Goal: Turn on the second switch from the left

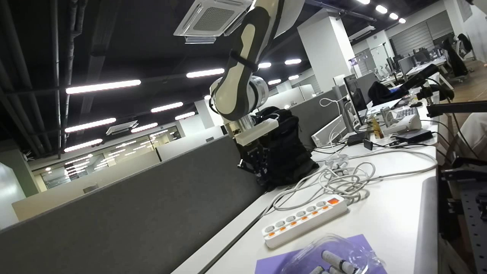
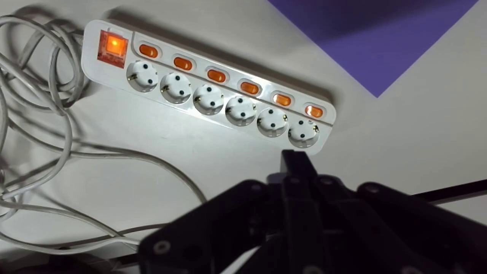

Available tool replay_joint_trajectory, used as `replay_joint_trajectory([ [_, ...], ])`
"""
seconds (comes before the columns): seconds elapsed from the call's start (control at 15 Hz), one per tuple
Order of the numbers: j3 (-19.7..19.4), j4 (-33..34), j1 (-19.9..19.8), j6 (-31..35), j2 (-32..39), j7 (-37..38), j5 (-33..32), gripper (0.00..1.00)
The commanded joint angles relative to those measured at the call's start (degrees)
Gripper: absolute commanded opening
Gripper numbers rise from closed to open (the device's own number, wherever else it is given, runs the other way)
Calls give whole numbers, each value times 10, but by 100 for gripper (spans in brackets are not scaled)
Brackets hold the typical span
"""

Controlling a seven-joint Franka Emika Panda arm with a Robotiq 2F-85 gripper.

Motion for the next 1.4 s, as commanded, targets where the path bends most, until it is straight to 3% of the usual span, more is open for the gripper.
replay_joint_trajectory([
  [0.0, -23, -24, 24, 76, 2, 32, -4, 0],
  [0.27, -35, -45, 39, 164, 28, 52, 14, 0],
  [0.47, -44, -47, 46, 187, 55, 50, 37, 0],
  [1.33, -60, 2, 57, 172, 155, 39, 106, 0],
])
